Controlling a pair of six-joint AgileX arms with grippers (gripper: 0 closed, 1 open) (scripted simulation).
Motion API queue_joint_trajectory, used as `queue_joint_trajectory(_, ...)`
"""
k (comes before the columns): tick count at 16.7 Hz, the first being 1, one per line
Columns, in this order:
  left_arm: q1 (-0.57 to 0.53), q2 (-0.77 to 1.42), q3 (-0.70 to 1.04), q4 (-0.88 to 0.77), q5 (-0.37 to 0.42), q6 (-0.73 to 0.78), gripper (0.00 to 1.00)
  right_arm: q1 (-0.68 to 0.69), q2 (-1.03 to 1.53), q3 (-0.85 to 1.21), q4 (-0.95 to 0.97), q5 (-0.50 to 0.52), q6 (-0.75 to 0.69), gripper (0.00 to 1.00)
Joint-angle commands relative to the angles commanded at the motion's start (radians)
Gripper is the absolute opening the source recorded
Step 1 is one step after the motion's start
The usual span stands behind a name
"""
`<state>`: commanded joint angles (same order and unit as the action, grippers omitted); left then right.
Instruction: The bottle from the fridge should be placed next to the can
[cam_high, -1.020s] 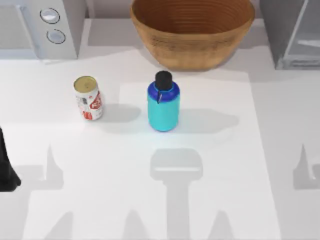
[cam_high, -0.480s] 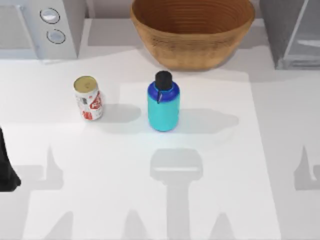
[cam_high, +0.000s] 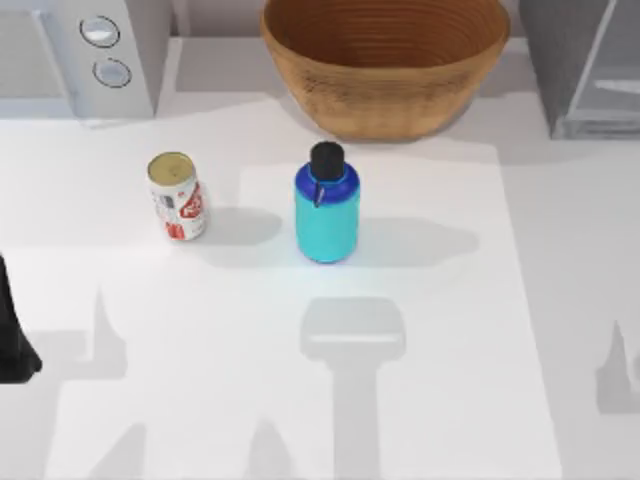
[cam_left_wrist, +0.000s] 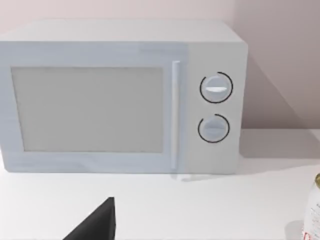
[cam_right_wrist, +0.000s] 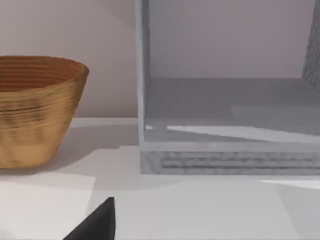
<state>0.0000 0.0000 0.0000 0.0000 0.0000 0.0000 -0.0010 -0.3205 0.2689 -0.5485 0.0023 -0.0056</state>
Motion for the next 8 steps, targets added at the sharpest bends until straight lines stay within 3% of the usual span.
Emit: queue_joint_trajectory(8,0.0,0.0,0.0,0.0,0.0,0.0,1.0,0.0,-0.352,0.286,-0.693,-0.004,-0.003,1.0)
